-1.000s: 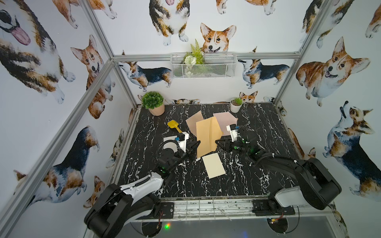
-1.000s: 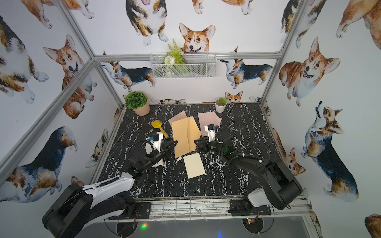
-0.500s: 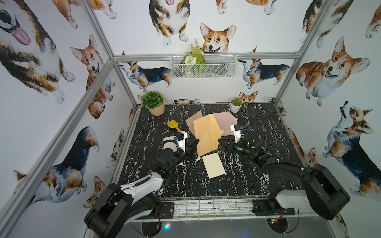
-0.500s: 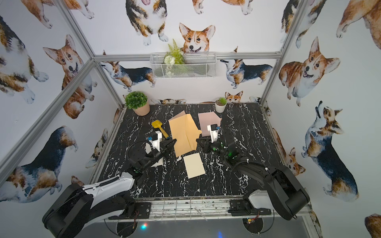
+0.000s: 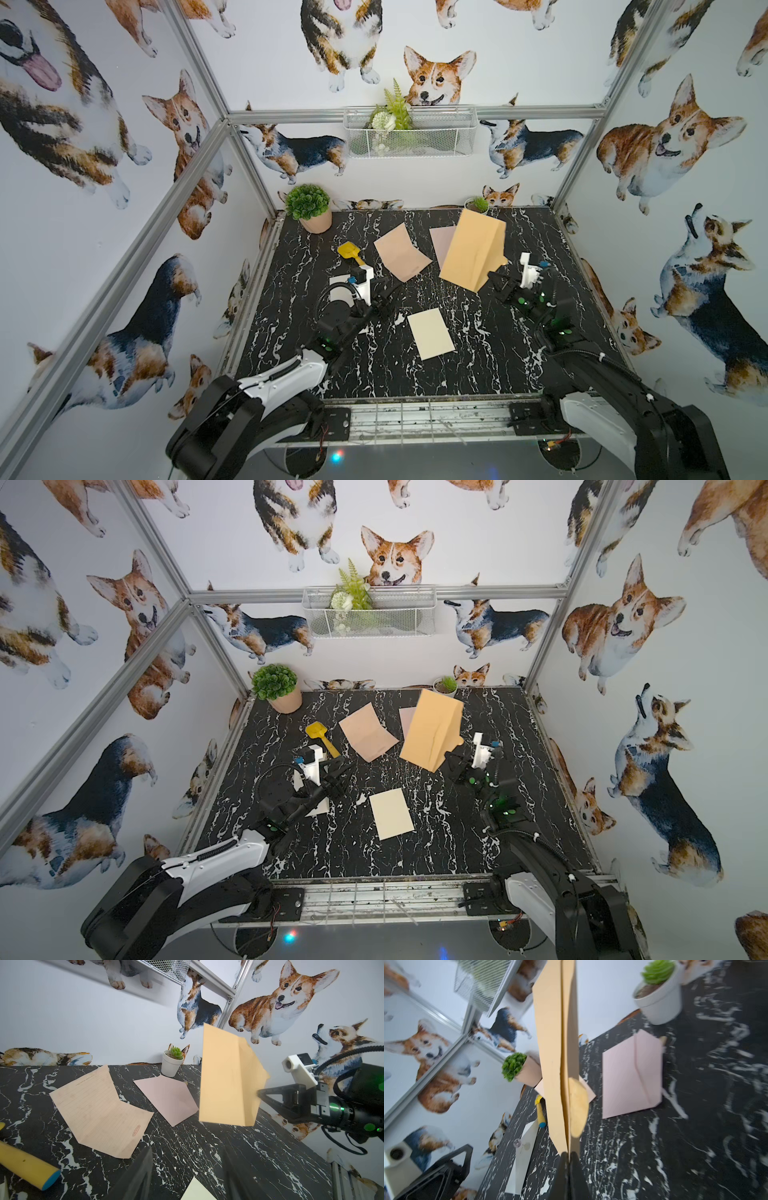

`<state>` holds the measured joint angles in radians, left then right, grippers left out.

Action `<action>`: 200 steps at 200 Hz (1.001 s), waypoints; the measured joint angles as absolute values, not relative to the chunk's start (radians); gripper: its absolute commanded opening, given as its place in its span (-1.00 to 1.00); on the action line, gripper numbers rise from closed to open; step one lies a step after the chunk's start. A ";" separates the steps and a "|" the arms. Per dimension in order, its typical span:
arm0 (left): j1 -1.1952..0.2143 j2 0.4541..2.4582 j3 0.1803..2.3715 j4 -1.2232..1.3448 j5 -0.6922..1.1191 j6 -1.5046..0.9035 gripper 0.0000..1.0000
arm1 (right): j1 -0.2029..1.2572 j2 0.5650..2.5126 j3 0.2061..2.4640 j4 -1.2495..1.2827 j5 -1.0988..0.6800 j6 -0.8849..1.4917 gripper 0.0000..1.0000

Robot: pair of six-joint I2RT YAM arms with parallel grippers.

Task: Take the letter paper out of the envelope
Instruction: Place the envelope at the center of the board.

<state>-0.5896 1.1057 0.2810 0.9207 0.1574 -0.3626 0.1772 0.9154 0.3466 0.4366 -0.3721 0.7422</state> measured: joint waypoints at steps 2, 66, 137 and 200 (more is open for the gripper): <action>-0.590 1.105 0.281 0.920 0.157 -0.363 0.11 | 0.165 0.908 0.345 0.431 -0.374 0.746 -1.00; -0.590 1.110 0.281 0.902 0.151 -0.363 0.08 | -0.046 0.844 0.346 0.292 -0.446 0.760 -1.00; -0.590 1.115 0.284 0.895 0.151 -0.363 0.06 | -0.190 1.104 0.274 0.447 -0.612 0.912 -0.67; -0.590 1.152 0.324 0.829 0.124 -0.371 0.03 | -0.162 0.908 0.324 0.286 -0.588 0.870 0.05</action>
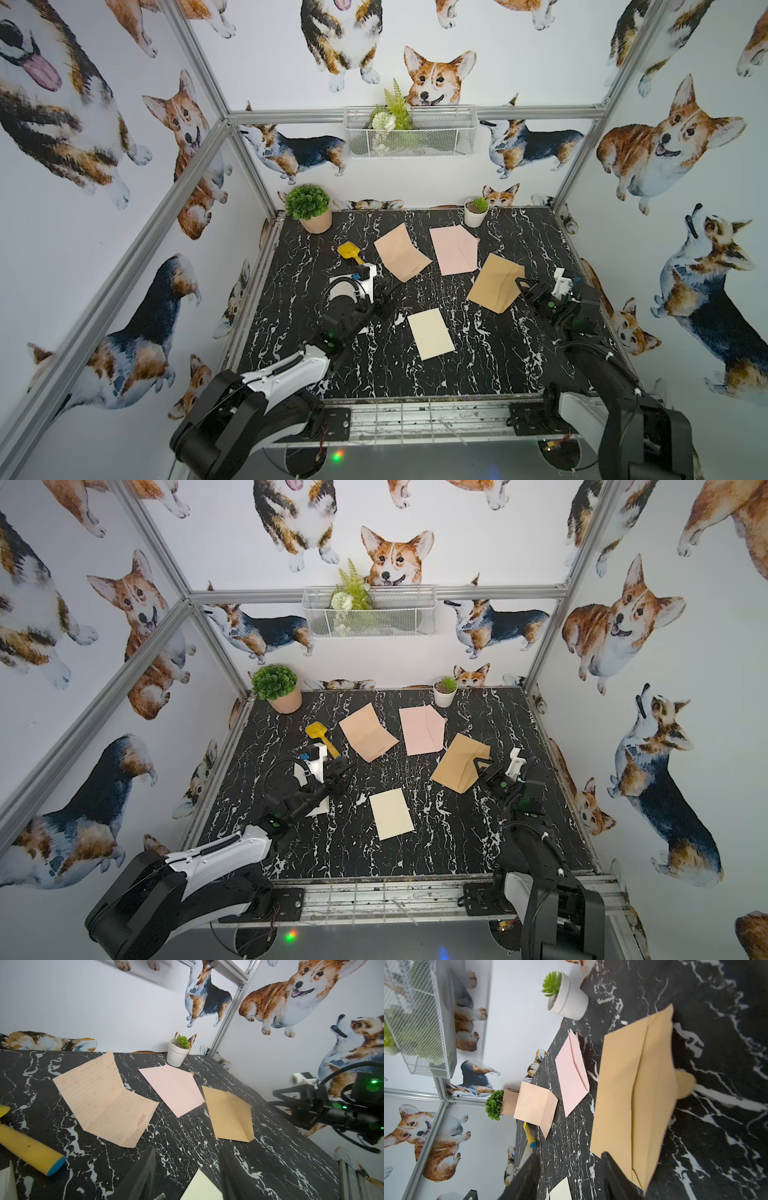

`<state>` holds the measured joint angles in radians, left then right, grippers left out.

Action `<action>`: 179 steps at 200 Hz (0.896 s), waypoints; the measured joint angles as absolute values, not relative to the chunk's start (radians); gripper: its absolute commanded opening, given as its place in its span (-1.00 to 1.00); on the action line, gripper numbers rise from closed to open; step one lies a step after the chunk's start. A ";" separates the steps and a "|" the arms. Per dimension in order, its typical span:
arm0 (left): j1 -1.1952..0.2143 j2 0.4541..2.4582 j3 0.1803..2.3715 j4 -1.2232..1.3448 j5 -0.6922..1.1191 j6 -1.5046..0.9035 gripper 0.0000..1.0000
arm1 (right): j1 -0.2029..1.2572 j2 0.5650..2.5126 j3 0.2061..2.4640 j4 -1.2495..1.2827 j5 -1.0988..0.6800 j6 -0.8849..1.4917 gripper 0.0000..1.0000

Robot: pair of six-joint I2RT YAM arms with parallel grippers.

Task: Take the letter paper out of the envelope
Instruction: Place the envelope at the center of the board, then unfold the letter paper at the center of the board.

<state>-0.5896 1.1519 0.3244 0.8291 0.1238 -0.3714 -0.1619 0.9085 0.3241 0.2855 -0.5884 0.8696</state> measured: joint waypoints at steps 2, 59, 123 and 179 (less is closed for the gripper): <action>-0.590 1.153 0.325 0.825 0.122 -0.372 0.02 | -0.157 0.886 0.325 0.270 -0.581 0.863 0.05; -0.590 1.186 0.368 0.743 0.092 -0.385 -0.10 | 0.073 0.717 0.389 0.036 -0.453 0.779 0.09; -0.686 1.209 0.494 0.406 0.092 -0.389 -0.18 | 0.404 1.325 0.650 -0.115 -0.557 0.606 0.13; -0.959 1.175 0.471 0.087 -0.122 -0.514 -0.21 | 0.466 1.502 0.643 -0.095 -0.621 0.584 0.11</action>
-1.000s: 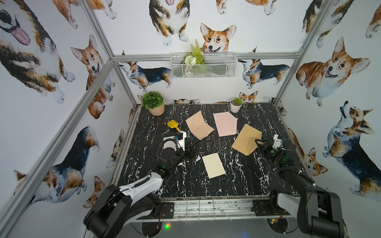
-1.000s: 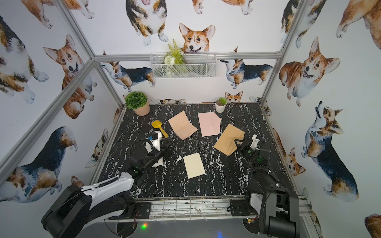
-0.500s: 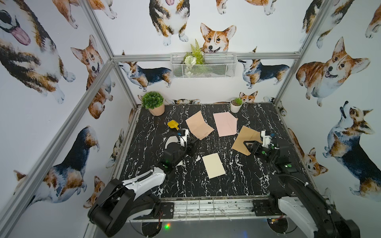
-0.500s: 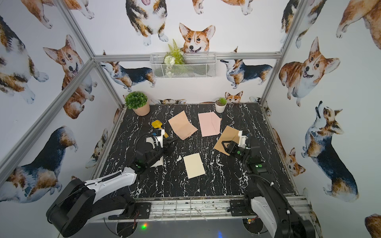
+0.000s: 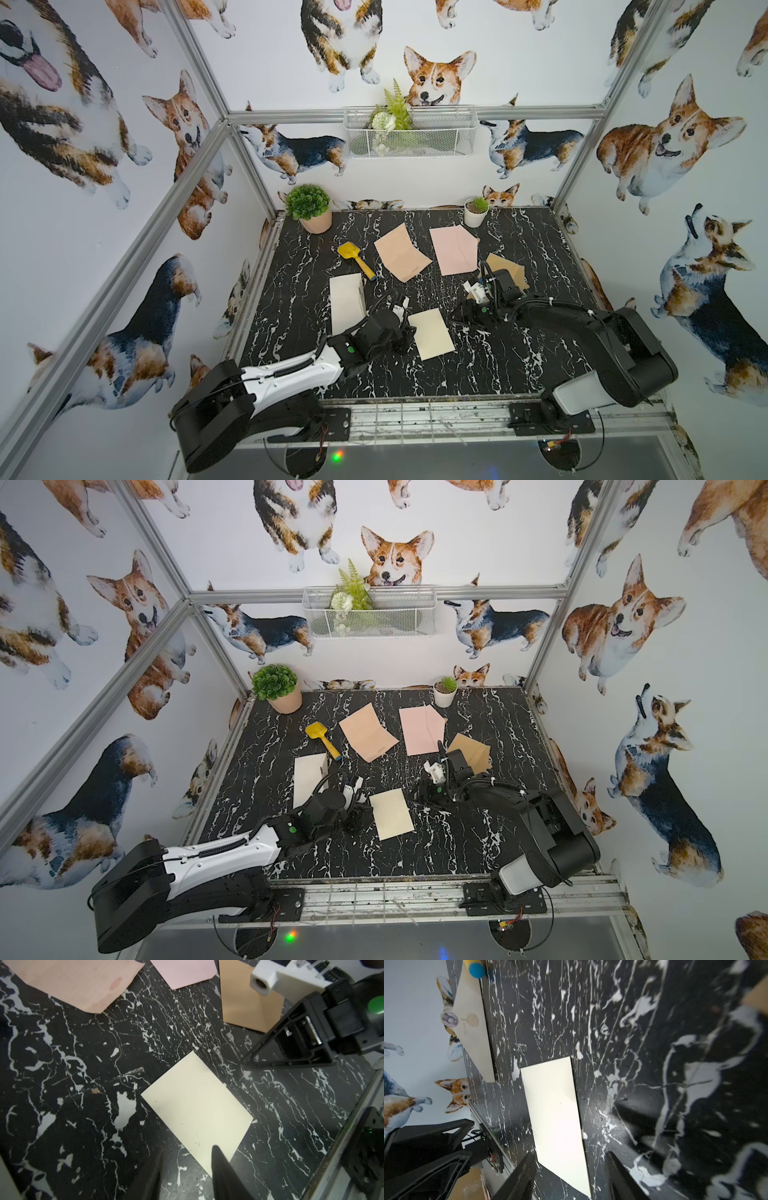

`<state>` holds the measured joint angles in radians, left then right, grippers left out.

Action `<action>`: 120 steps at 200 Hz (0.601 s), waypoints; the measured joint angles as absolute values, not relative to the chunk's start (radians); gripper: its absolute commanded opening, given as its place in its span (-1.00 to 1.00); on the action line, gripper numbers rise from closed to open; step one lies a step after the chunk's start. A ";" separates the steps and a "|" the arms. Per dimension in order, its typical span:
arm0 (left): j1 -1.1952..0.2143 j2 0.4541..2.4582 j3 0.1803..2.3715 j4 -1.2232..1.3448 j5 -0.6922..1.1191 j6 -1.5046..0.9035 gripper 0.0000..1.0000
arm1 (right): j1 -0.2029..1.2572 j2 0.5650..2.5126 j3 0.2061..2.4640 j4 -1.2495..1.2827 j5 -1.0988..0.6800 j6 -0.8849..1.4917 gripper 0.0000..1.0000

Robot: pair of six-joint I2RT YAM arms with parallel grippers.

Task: Take the letter paper out of the envelope
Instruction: Unfold the letter paper at the center of the board.

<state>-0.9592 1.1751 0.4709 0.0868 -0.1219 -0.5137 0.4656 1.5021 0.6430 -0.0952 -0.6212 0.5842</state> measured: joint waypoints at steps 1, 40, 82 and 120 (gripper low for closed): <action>-0.960 1.177 0.471 0.085 -0.125 -0.517 -0.22 | 0.468 1.505 0.641 -0.095 -0.622 0.582 0.11; -0.998 1.346 0.446 0.094 -0.173 -0.590 -0.46 | 0.520 1.518 0.613 -0.088 -0.614 0.576 0.11; -1.036 1.527 0.541 0.195 -0.205 -0.609 -0.55 | 0.532 1.532 0.595 -0.030 -0.634 0.575 0.11; -1.072 1.562 0.569 0.204 -0.234 -0.612 -0.55 | 0.542 1.567 0.584 0.052 -0.677 0.579 0.08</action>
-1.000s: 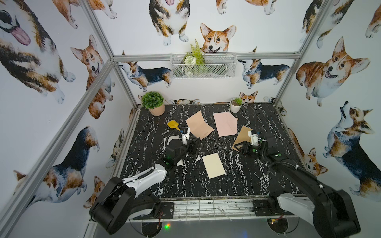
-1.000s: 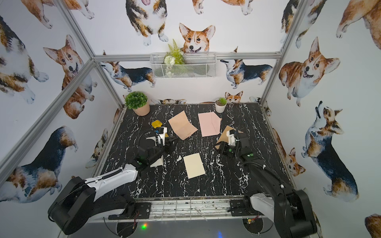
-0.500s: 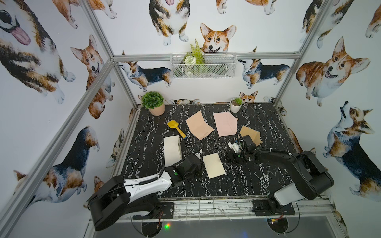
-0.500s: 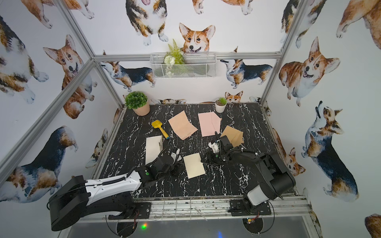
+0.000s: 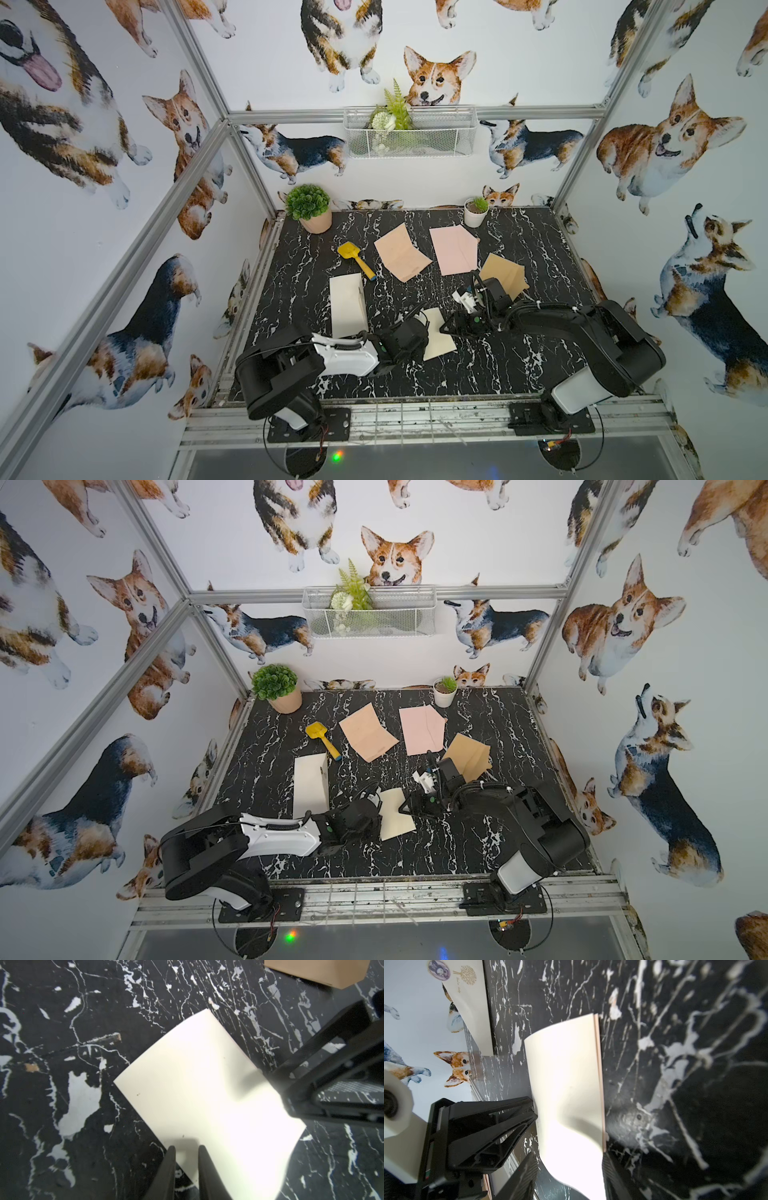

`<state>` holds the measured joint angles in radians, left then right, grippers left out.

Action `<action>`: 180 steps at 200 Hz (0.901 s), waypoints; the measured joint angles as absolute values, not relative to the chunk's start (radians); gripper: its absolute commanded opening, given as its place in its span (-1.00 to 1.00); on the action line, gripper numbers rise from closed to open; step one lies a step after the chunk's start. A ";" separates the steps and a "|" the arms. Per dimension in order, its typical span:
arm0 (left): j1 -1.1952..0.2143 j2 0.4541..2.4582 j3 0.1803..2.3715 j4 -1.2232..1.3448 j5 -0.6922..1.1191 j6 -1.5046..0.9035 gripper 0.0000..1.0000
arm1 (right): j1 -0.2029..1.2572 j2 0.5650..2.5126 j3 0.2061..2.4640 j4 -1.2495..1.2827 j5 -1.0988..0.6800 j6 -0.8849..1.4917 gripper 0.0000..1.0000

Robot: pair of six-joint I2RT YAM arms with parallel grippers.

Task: Take the letter paper out of the envelope
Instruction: Unfold the letter paper at the center of the board.

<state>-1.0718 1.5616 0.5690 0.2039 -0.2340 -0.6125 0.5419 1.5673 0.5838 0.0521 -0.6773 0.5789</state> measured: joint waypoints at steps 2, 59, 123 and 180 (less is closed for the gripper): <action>-1.073 1.563 0.570 0.204 -0.235 -0.613 -0.55 | 0.543 1.572 0.581 0.065 -0.683 0.580 0.08; -1.081 1.581 0.588 0.200 -0.249 -0.614 -0.56 | 0.555 1.681 0.520 0.363 -0.843 0.721 -0.10; -1.083 1.540 0.547 0.200 -0.269 -0.628 -0.56 | 0.561 1.626 0.527 0.344 -0.834 0.757 -0.10; -1.084 1.516 0.521 0.205 -0.280 -0.635 -0.56 | 0.561 1.558 0.546 0.255 -0.812 0.736 -0.10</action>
